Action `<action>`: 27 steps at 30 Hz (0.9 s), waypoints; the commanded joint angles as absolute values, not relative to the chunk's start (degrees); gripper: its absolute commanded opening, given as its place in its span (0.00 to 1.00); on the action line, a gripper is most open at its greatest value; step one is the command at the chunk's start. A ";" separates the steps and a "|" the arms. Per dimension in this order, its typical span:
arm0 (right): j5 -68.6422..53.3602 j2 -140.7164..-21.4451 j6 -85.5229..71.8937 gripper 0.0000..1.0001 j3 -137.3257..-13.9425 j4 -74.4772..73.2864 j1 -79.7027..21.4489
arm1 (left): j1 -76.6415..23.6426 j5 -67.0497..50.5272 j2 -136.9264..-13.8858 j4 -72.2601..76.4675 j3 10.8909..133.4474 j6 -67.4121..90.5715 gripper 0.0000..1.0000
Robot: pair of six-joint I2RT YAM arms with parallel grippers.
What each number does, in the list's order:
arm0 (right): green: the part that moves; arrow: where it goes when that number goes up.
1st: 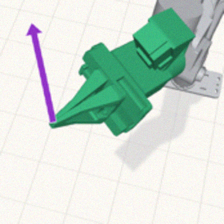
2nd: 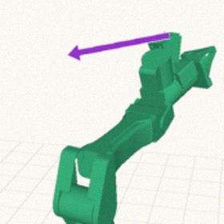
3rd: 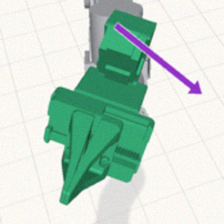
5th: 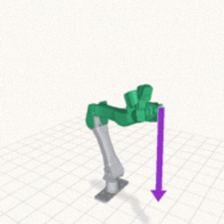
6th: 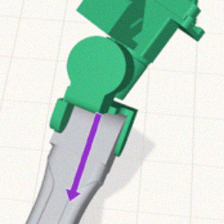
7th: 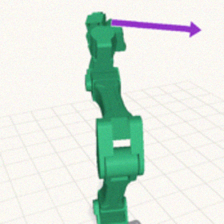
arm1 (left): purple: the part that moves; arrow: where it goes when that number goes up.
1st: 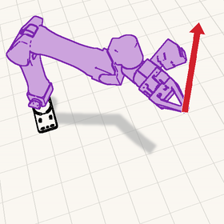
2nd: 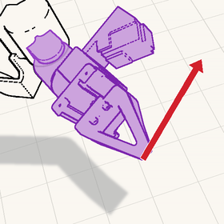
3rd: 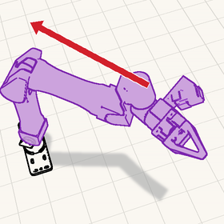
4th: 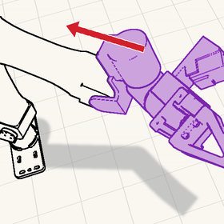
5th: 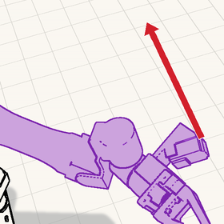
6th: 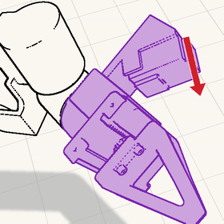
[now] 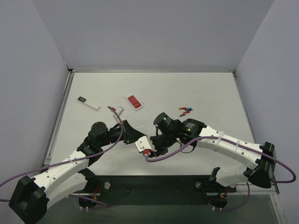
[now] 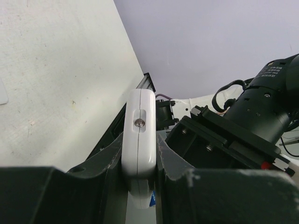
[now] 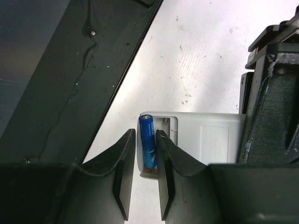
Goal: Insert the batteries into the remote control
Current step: Load the battery into the remote control.
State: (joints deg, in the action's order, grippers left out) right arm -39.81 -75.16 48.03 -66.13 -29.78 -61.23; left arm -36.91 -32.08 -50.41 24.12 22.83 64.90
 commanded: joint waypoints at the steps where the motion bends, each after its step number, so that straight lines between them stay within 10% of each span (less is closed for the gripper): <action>1: -37.79 -76.38 47.99 0.23 -66.27 -33.93 -61.61 | -36.65 -31.56 -47.81 28.83 24.26 67.15 0.00; 27: -33.93 -72.34 47.11 0.40 -66.01 -30.06 -60.65 | -36.21 -30.50 -50.54 30.84 21.54 70.57 0.00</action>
State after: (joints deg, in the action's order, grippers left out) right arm -36.21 -74.22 46.74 -66.11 -30.70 -61.21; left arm -36.40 -28.73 -50.61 24.43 22.04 67.46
